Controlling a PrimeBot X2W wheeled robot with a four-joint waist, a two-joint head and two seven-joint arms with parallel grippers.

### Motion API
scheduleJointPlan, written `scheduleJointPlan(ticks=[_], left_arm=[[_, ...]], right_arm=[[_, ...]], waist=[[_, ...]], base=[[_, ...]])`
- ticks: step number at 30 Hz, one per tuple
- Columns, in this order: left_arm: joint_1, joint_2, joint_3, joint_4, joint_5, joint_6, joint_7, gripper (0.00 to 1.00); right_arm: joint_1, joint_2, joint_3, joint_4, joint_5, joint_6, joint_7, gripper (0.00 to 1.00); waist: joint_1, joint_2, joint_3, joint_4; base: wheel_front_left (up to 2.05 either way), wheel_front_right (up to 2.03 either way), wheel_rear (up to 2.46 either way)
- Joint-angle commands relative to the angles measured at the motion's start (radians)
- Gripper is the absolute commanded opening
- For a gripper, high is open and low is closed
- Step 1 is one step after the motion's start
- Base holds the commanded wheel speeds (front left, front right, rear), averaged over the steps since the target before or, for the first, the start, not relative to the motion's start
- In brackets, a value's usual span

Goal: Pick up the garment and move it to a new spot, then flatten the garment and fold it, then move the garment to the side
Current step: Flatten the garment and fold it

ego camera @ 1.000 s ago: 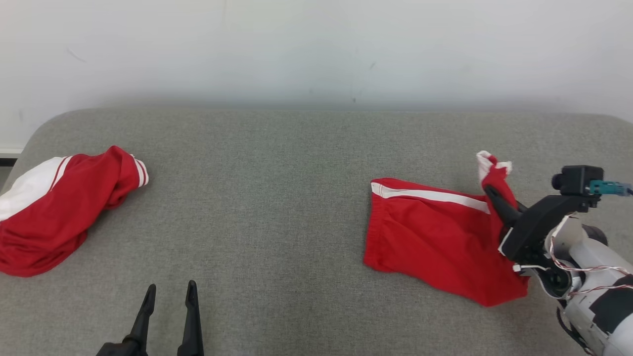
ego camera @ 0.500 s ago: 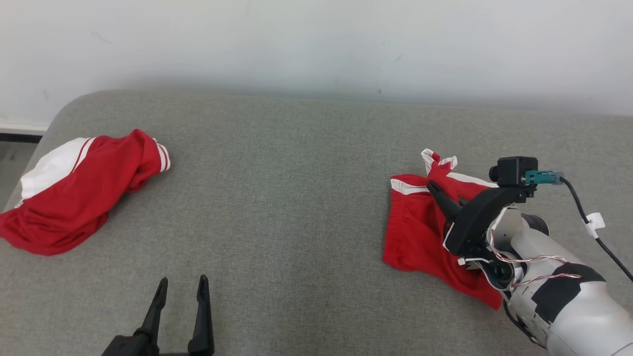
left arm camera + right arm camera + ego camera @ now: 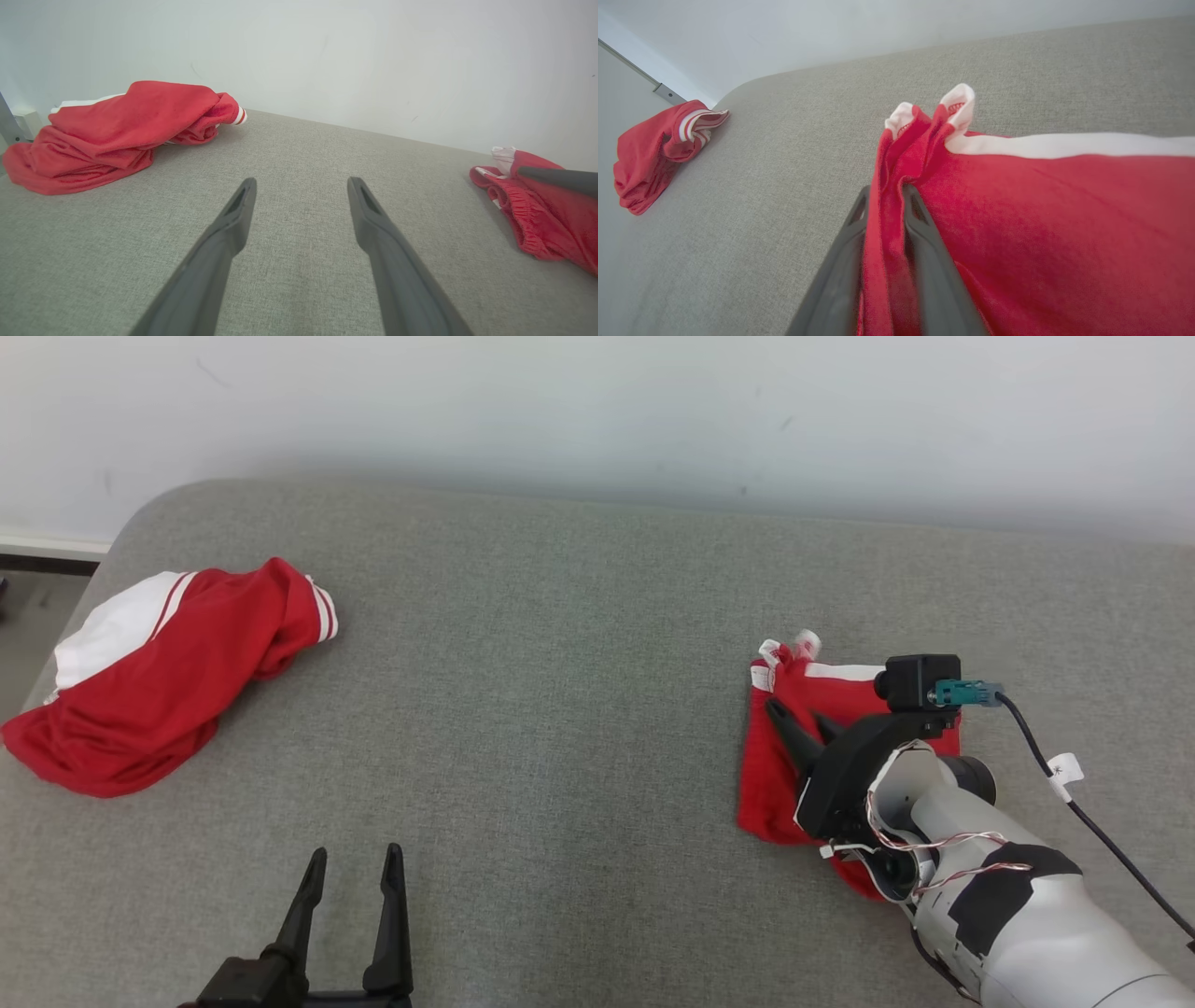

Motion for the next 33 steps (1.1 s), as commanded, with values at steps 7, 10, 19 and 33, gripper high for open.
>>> scheduleJointPlan(ticks=[7,10,19,33], left_arm=[[0.023,-0.001,0.025,0.006,0.002,0.005,-0.003,1.00],[0.028,-0.001,0.029,0.004,0.002,0.006,-0.003,1.00],[0.045,-0.001,0.040,-0.007,0.010,0.005,-0.003,1.00],[0.047,-0.001,0.058,-0.003,0.030,0.002,-0.003,1.00]], right_arm=[[-0.012,-0.046,0.003,-0.049,-0.004,-0.002,-0.096,1.00],[-0.003,-0.084,0.002,-0.076,-0.025,-0.002,-0.157,1.00],[0.088,-0.199,-0.154,-0.130,-0.146,-0.002,-0.220,1.00],[0.350,-0.104,-0.443,-0.219,-0.443,-0.002,-0.221,0.00]], waist=[[-0.0001,-0.0001,-0.030,-0.026],[-0.0001,-0.0001,-0.039,-0.035],[-0.0001,-0.0001,-0.048,-0.050],[-0.0001,-0.0001,-0.038,-0.044]], base=[[0.00,0.00,0.00],[0.00,0.00,0.00],[0.00,0.00,0.00],[0.00,0.00,0.00]])
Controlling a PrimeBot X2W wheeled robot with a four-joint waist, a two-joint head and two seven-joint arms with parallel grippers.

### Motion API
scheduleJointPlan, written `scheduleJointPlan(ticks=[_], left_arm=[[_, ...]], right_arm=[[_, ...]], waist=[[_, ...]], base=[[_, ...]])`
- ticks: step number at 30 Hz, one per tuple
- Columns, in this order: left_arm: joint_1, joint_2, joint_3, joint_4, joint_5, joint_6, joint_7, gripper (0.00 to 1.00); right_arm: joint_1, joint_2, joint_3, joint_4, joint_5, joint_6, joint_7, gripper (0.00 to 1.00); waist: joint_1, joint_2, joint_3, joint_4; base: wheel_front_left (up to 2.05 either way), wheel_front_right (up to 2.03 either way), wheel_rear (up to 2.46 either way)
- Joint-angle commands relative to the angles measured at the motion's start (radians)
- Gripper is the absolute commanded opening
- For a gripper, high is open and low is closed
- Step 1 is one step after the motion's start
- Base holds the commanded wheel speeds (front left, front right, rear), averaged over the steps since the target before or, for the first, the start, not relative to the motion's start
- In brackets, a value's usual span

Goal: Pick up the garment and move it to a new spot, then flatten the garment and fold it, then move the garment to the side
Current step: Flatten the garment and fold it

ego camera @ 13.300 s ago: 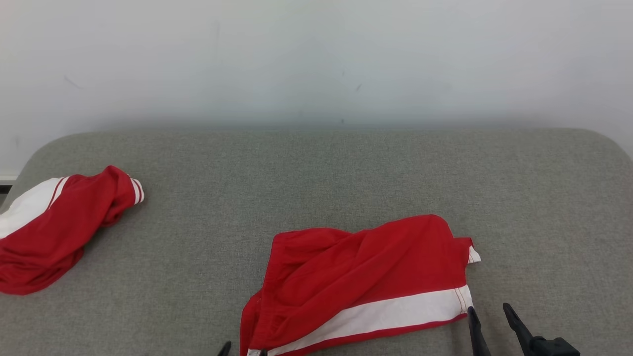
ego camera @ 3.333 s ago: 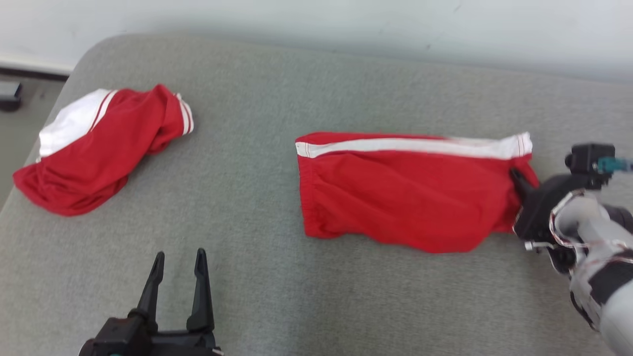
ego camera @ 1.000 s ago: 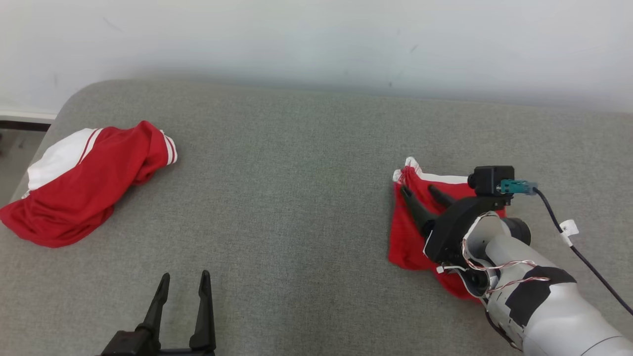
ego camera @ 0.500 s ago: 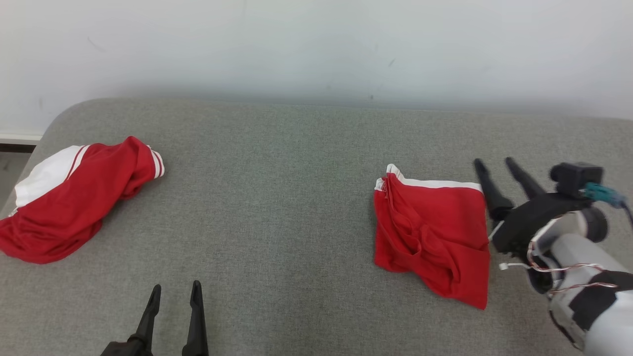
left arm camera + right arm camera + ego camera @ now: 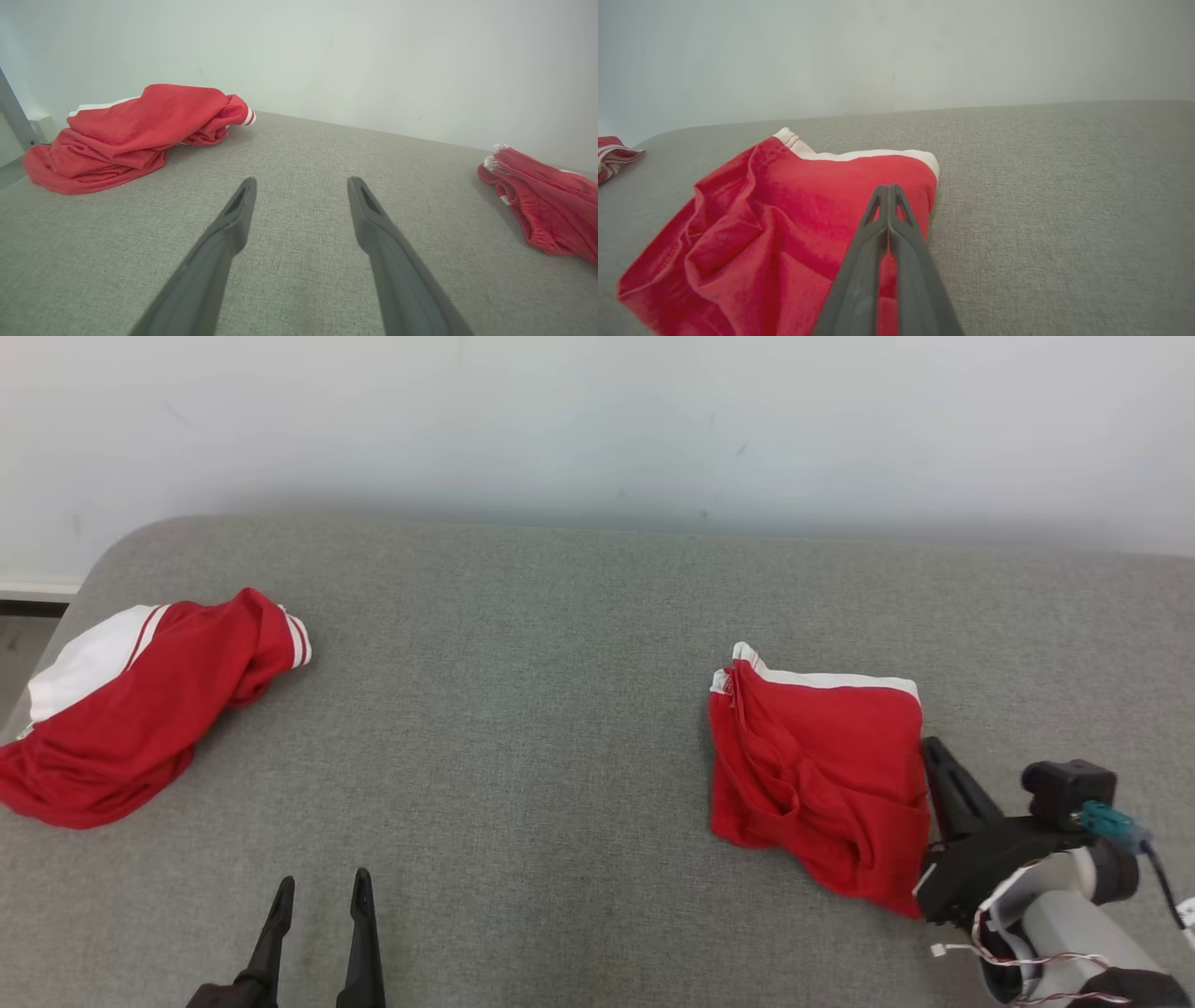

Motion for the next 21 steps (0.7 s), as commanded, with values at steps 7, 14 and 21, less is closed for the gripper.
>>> scheduleJointPlan(ticks=[7,14,21], left_arm=[[-0.017,0.000,-0.005,0.011,0.007,-0.010,-0.003,1.00],[-0.023,-0.001,-0.013,0.015,-0.001,-0.009,-0.003,1.00],[-0.017,-0.001,-0.007,0.012,-0.005,-0.004,-0.003,1.00]], right_arm=[[-0.028,0.071,0.020,0.063,-0.078,-0.002,0.000,0.00],[-0.076,0.127,0.059,0.165,-0.103,-0.002,0.000,0.00],[-0.078,0.191,0.109,0.173,-0.118,-0.002,-0.002,0.00]], waist=[[0.0000,0.0000,0.016,0.030],[0.0000,0.0000,0.026,0.072],[0.0000,0.0000,0.027,0.087]], base=[[0.00,0.00,0.00],[0.00,0.00,0.00],[0.00,0.00,0.00]])
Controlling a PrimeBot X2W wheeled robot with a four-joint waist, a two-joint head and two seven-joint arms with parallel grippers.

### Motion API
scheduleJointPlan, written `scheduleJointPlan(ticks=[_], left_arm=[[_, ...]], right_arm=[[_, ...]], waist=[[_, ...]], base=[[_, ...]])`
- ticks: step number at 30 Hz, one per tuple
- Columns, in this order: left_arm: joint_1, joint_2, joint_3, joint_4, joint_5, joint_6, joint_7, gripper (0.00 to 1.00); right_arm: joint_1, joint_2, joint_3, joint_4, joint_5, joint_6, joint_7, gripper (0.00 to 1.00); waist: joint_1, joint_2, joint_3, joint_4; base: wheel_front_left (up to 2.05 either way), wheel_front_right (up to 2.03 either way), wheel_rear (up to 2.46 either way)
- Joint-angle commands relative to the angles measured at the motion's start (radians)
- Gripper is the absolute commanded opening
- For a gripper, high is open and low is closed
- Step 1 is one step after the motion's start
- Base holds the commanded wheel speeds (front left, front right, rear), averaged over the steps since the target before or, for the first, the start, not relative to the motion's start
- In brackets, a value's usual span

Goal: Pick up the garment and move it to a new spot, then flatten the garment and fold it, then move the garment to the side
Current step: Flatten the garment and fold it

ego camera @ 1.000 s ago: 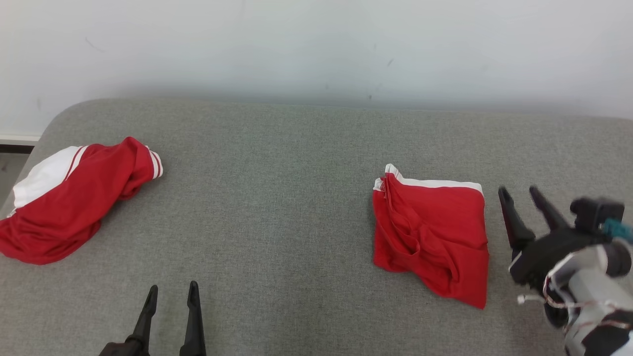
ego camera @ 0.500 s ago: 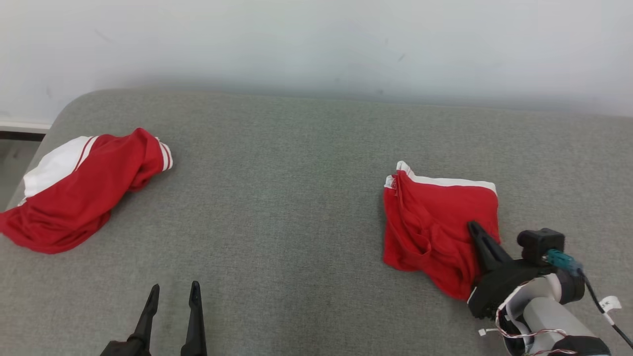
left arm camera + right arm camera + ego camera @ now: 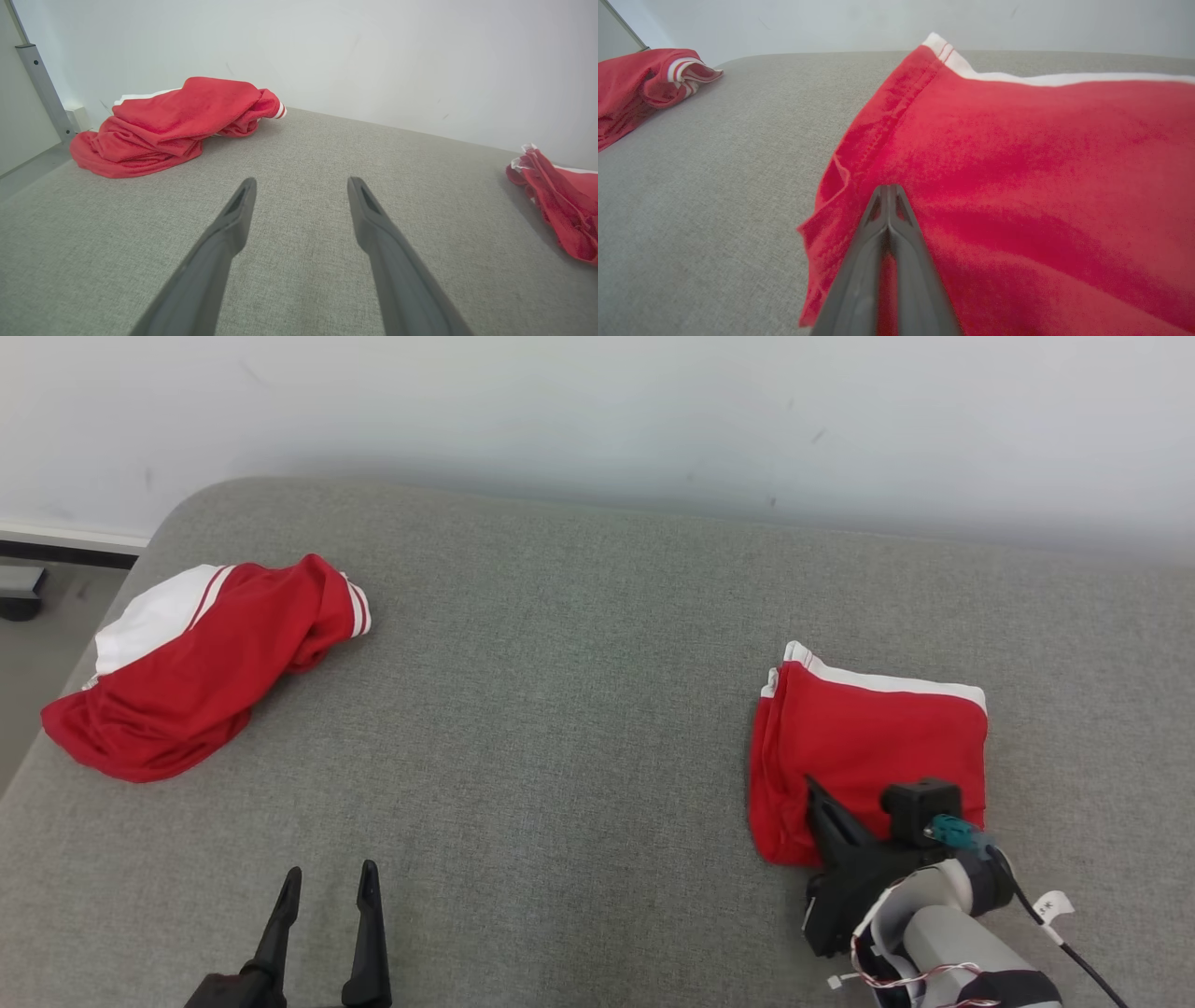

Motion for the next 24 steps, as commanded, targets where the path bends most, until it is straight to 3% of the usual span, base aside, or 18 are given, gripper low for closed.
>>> scheduleJointPlan(ticks=[1,9,11,18,24], left_arm=[[0.003,-0.001,0.004,-0.001,-0.004,0.004,-0.003,1.00],[-0.006,-0.001,0.001,-0.002,-0.007,0.008,-0.003,1.00],[-0.004,-0.001,0.004,-0.004,-0.009,0.009,-0.003,1.00],[0.016,-0.001,0.016,-0.008,0.000,0.010,-0.003,1.00],[0.021,-0.001,0.025,-0.012,0.005,0.012,-0.003,1.00]], right_arm=[[0.002,0.014,0.006,-0.011,-0.013,-0.002,-0.002,0.00],[0.043,0.065,0.029,-0.071,-0.043,-0.002,-0.002,0.00],[0.044,0.069,0.021,-0.132,-0.055,-0.002,-0.003,0.00],[0.116,0.036,-0.114,-0.354,-0.161,-0.002,-0.002,0.00],[0.163,0.021,-0.211,-0.444,-0.221,-0.002,-0.002,0.00]], waist=[[0.0000,0.0000,0.001,0.000],[0.0000,0.0000,-0.002,-0.014],[0.0000,0.0000,-0.005,-0.023],[0.0000,0.0000,-0.025,-0.065],[0.0000,0.0000,-0.039,-0.103]], base=[[0.00,0.00,0.00],[0.00,0.00,0.00],[0.00,0.00,0.00],[0.00,0.00,0.00],[0.00,0.00,0.00]])
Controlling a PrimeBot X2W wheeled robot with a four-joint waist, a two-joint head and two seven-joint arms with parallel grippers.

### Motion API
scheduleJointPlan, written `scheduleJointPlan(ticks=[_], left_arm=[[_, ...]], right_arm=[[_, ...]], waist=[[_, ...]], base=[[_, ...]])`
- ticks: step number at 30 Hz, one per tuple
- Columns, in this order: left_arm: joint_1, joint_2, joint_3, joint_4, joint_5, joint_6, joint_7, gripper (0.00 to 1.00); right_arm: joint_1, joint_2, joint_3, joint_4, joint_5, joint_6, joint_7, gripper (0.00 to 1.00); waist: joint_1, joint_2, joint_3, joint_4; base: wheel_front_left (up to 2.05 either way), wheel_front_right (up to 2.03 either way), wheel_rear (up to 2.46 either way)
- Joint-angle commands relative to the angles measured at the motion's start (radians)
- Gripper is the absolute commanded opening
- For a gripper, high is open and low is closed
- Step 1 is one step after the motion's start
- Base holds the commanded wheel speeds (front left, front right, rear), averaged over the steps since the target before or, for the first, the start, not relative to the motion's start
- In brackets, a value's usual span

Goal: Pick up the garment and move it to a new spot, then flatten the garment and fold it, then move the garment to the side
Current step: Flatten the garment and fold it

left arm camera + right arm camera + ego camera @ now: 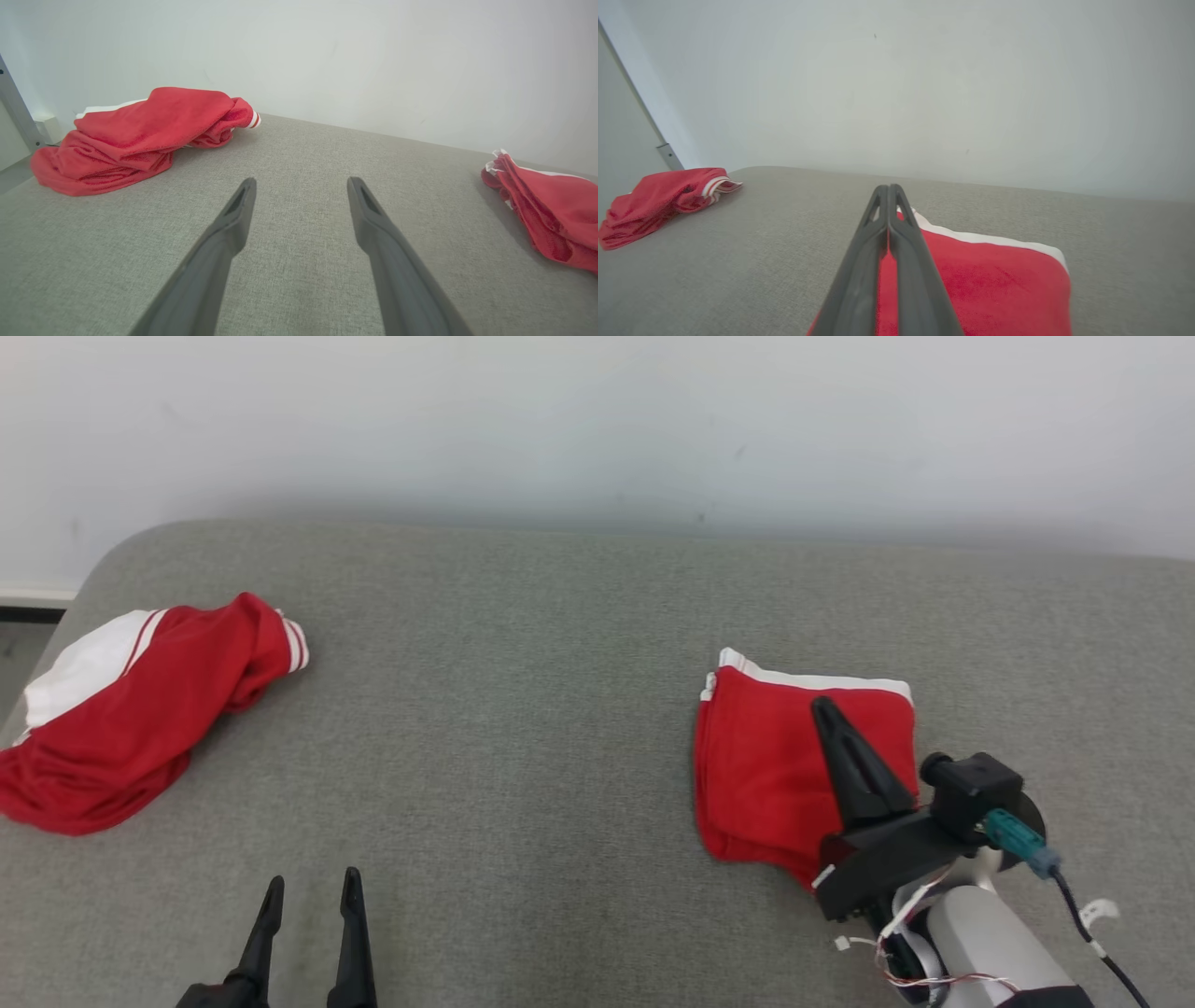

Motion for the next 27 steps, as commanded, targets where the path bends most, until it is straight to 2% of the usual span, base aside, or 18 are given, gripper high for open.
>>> scheduleJointPlan(ticks=[1,9,15,19,21,22,23,27], left_arm=[[0.007,-0.001,0.005,-0.005,0.006,0.003,-0.003,1.00],[0.044,0.000,0.048,-0.025,0.037,-0.001,-0.003,1.00],[0.067,-0.001,0.075,-0.026,0.044,-0.011,-0.003,1.00],[0.071,-0.001,0.081,-0.035,0.057,-0.012,-0.003,1.00],[0.080,0.000,0.084,-0.038,0.061,-0.009,-0.003,1.00],[0.084,-0.001,0.085,-0.038,0.063,-0.009,-0.003,1.00],[0.087,-0.001,0.085,-0.035,0.070,-0.011,-0.003,1.00],[0.088,-0.001,0.079,-0.036,0.103,-0.017,-0.003,1.00]], right_arm=[[0.021,-0.005,-0.008,-0.007,-0.007,-0.002,-0.002,0.00],[0.104,-0.007,-0.155,-0.110,-0.052,-0.002,-0.002,0.00],[0.213,-0.012,-0.213,-0.204,-0.079,-0.002,-0.002,0.00],[0.297,0.009,-0.257,-0.250,-0.084,-0.002,-0.002,0.00],[0.318,0.018,-0.256,-0.261,-0.086,-0.002,-0.002,0.39],[0.331,0.022,-0.252,-0.258,-0.087,-0.002,-0.002,0.89],[0.341,0.028,-0.252,-0.260,-0.088,-0.002,-0.002,1.00],[0.372,0.063,-0.268,-0.270,-0.094,-0.002,-0.002,1.00]], waist=[[0.0000,0.0000,-0.011,-0.021],[0.0000,0.0000,-0.029,-0.102],[0.0000,0.0000,-0.044,-0.135],[0.0000,0.0000,-0.053,-0.147],[0.0000,0.0000,-0.055,-0.154],[0.0000,0.0000,-0.056,-0.156],[0.0000,0.0000,-0.057,-0.158],[0.0000,0.0000,-0.064,-0.159]], base=[[0.00,0.00,0.00],[0.00,0.00,0.00],[0.00,0.00,0.00],[0.00,0.00,0.00],[0.00,0.00,0.00],[0.00,0.00,0.00],[0.00,0.00,0.00],[0.00,0.00,0.00]])
